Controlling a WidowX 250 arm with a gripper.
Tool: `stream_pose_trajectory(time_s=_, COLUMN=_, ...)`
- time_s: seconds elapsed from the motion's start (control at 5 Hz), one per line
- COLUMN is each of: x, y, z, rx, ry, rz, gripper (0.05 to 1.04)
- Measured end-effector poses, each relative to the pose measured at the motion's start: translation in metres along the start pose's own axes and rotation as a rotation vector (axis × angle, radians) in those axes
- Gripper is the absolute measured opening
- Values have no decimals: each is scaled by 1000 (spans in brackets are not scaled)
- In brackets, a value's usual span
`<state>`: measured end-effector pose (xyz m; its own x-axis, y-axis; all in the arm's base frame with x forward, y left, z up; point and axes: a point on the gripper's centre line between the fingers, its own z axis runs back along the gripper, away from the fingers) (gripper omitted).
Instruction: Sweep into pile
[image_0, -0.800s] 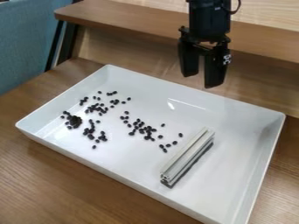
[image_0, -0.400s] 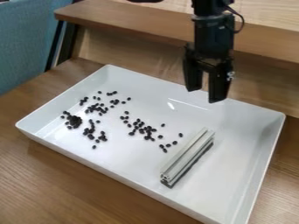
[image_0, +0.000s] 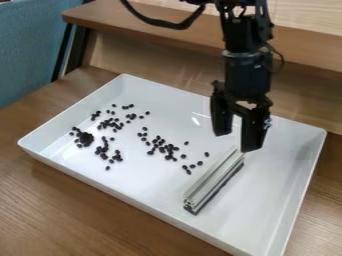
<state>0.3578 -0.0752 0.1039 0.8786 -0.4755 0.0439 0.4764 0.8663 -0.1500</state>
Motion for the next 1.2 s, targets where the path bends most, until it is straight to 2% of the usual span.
stream_pose_trajectory(time_s=0.2, x=-22, y=-4, z=-7, rx=15, ry=7, rz=27, gripper=1000)
stream_pose_trajectory(time_s=0.4, x=-42, y=-2, z=-13, rx=52, ry=8, rz=62, gripper=1000)
stream_pose_trajectory(time_s=0.6, x=-49, y=2, z=-19, rx=81, ry=-1, rz=87, gripper=1000)
stream_pose_trajectory(time_s=0.8, x=-43, y=4, z=-21, rx=93, ry=-41, rz=118, gripper=1000)
stream_pose_trajectory(time_s=1.0, x=-31, y=5, z=-35, rx=62, ry=-75, rz=175, gripper=1000)
stream_pose_trajectory(time_s=1.2, x=-21, y=10, z=-45, rx=59, ry=-85, rz=247, gripper=1000)
